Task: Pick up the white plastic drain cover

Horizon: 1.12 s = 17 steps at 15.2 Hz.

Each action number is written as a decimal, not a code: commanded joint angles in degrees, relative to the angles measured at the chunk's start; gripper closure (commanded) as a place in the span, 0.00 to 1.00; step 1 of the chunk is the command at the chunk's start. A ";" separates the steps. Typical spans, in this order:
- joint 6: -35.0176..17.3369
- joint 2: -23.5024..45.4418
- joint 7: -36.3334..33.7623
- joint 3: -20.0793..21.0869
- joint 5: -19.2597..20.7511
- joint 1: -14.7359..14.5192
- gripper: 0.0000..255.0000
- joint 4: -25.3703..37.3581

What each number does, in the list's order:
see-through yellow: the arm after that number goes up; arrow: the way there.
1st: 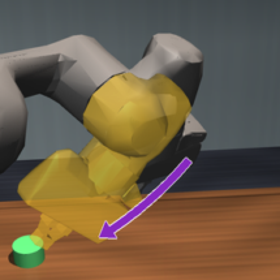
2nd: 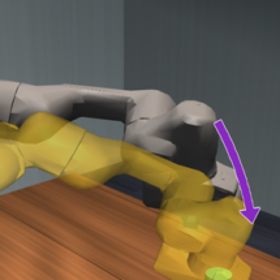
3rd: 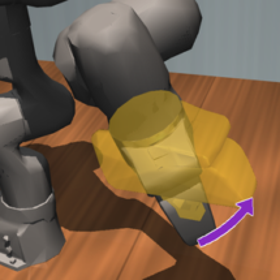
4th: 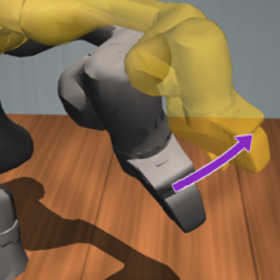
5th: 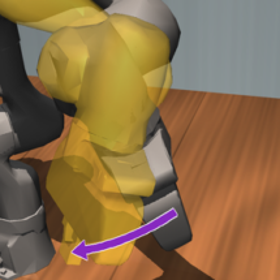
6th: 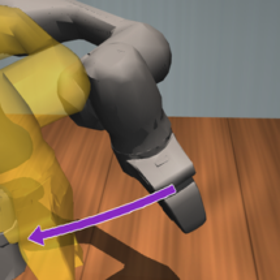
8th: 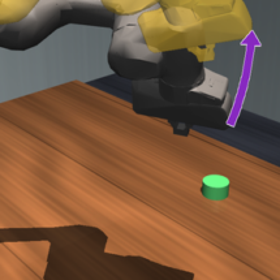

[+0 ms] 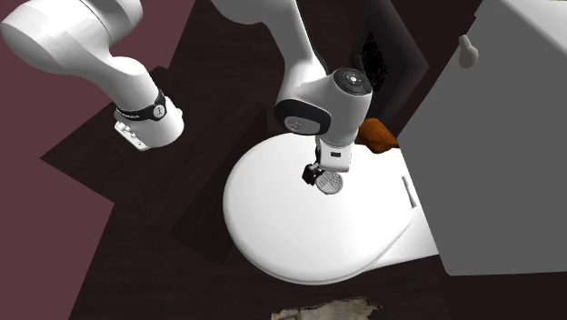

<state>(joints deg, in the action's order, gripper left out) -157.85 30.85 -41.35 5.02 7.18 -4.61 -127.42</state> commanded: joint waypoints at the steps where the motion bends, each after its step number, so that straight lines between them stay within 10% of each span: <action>1: -0.42 0.47 -0.07 -0.10 0.09 -0.08 0.00 0.07; 2: -0.42 0.47 -0.07 -0.10 0.09 -0.08 0.00 0.07; 3: -0.39 0.42 -0.07 -0.10 0.08 -0.07 1.00 0.06; 17: 2.39 -3.39 0.44 0.64 -0.58 0.50 1.00 -0.99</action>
<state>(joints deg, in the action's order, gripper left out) -156.03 28.14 -41.03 5.52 6.74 -4.23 -128.28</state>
